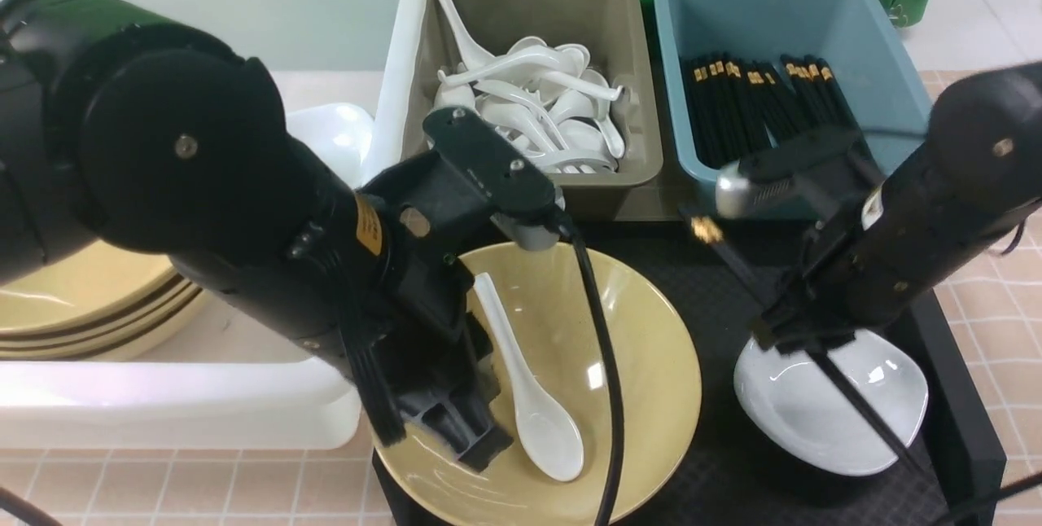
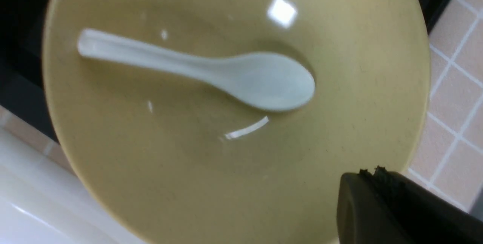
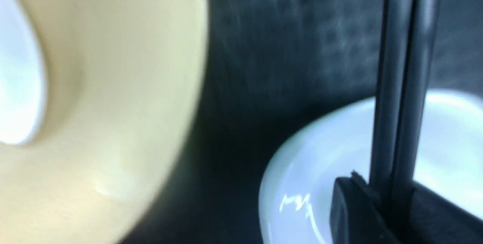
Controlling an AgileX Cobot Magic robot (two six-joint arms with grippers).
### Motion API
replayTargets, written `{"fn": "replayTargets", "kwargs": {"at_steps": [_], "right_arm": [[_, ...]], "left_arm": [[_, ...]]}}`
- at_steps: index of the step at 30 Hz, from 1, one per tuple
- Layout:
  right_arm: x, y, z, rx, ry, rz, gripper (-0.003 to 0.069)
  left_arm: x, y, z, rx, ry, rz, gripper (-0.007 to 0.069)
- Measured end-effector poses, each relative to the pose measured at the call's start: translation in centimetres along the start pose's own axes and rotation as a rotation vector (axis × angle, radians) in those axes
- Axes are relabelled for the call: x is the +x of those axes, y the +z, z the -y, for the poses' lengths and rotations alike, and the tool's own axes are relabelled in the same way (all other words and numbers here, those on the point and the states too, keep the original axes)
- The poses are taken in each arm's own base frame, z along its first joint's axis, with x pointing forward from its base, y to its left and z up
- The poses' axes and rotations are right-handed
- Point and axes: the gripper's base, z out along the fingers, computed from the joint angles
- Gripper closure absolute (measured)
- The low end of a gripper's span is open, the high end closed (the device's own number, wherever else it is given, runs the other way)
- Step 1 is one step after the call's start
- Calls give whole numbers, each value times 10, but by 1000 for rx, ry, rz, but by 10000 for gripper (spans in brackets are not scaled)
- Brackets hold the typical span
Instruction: On brown table put chopsticks spoon bowls plates into blue grey white boxes.
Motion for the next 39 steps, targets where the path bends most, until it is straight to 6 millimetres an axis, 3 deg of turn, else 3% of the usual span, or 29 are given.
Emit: {"fn": "replayTargets", "kwargs": {"at_steps": [3, 7, 9, 10, 14, 16, 17, 18, 23, 27, 28, 32, 34, 36, 37, 39], "right_arm": [[-14, -19, -1, 5, -7, 77, 501], [-36, -39, -1, 12, -16, 176, 501], [-55, -52, 0, 22, -23, 259, 501], [-56, -53, 0, 22, -24, 264, 501], [-89, -61, 4, 42, -30, 379, 501], [-96, -60, 8, 48, -23, 398, 501], [-109, -58, 17, 61, 1, 431, 501], [-109, -58, 17, 61, 1, 431, 501], [-138, -35, 63, 109, 145, 502, 501], [-154, -8, 100, 138, 257, 545, 501], [-155, -9, 100, 138, 257, 548, 501], [-161, 20, 126, 154, 323, 542, 477], [-162, 31, 134, 158, 335, 521, 440], [-158, 46, 140, 153, 351, 439, 341], [-158, 45, 140, 153, 350, 440, 333], [-152, 47, 138, 137, 357, 341, 249]], "left_arm": [[-7, 0, -4, -37, -17, 74, 620], [-17, -1, -25, -90, -113, 156, 620], [-26, -6, -53, -138, -185, 194, 620], [-27, -8, -53, -140, -182, 200, 620], [-51, -27, -88, -210, -185, 322, 620], [-58, -32, -92, -223, -170, 362, 620], [-68, -37, -95, -237, -145, 416, 620], [-70, -39, -95, -238, -138, 428, 620], [-93, -41, -103, -244, -97, 543, 620], [-97, -30, -105, -225, -65, 529, 620], [-97, -28, -105, -223, -62, 525, 620], [-96, -19, -106, -203, -38, 476, 620], [-95, -15, -106, -194, -33, 458, 620], [-94, -13, -106, -186, -27, 442, 620], [-94, -13, -106, -187, -25, 440, 620], [-93, -12, -106, -184, -17, 425, 620]]}}
